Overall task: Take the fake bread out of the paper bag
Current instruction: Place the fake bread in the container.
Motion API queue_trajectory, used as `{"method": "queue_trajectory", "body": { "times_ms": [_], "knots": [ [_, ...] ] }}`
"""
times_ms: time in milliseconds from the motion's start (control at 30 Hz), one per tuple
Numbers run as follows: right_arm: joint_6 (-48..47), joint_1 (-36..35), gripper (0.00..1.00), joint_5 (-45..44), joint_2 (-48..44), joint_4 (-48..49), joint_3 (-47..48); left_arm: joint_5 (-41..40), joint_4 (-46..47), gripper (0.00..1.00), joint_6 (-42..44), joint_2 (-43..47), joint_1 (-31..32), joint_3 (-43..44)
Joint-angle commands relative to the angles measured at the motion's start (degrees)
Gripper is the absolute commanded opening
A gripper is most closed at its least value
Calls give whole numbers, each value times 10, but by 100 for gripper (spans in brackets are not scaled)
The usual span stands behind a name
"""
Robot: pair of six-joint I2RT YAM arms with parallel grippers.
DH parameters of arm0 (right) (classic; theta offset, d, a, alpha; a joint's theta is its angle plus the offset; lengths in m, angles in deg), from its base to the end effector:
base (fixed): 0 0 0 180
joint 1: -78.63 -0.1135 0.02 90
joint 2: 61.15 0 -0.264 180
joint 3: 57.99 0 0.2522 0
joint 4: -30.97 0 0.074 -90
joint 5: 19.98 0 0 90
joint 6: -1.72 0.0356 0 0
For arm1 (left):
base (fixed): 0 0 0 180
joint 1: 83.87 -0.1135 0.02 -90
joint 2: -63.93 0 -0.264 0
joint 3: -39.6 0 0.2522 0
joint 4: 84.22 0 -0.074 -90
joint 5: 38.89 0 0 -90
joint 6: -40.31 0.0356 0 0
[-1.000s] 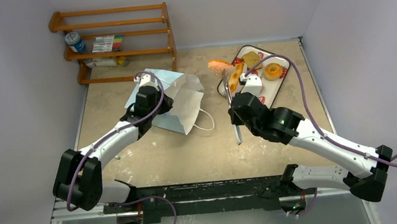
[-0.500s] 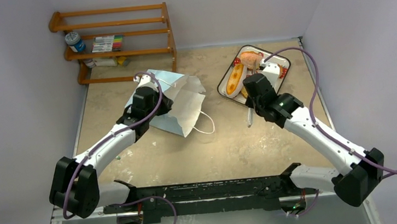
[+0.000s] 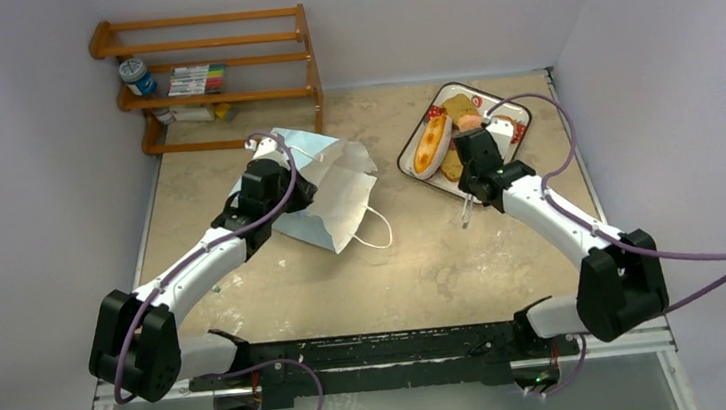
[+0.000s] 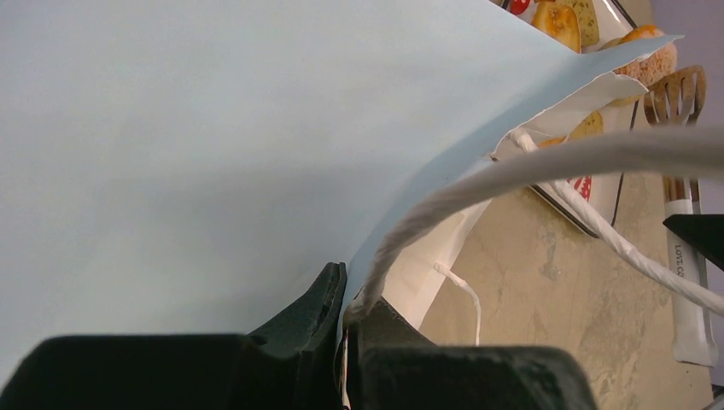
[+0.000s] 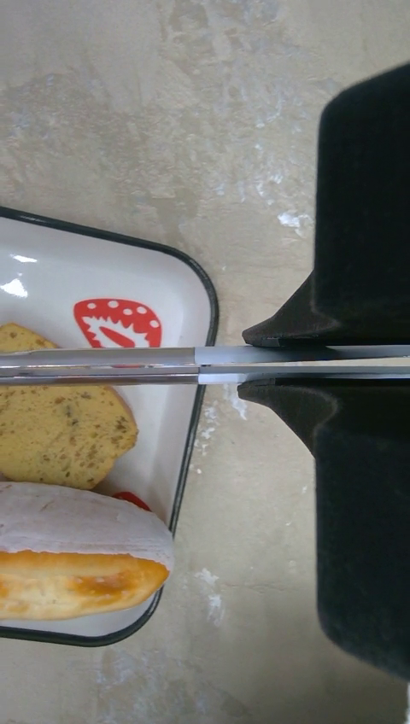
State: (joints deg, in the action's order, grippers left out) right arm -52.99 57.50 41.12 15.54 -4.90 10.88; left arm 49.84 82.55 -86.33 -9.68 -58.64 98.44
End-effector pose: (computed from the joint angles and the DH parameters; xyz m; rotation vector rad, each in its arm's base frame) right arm 0.2722 0.0867 0.2634 0.5135 2.1606 -0.0550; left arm 0.2592 -0.1213 0.2510 -0.2251 2.1106 -0.6354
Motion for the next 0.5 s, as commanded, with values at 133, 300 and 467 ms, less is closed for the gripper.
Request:
{"method": "queue_trajectory", "body": {
  "times_ms": [133,300,467],
  "knots": [
    [-23,32,0,8,64,95,9,16,12,0,14,17,-4,-7],
    [-8,35,1,11,95,95,9,17,6,0,18,19,-6,-7],
    [2,35,21,27,92,96,8,17,0,0,22,24,-10,-5]
  ]
}}
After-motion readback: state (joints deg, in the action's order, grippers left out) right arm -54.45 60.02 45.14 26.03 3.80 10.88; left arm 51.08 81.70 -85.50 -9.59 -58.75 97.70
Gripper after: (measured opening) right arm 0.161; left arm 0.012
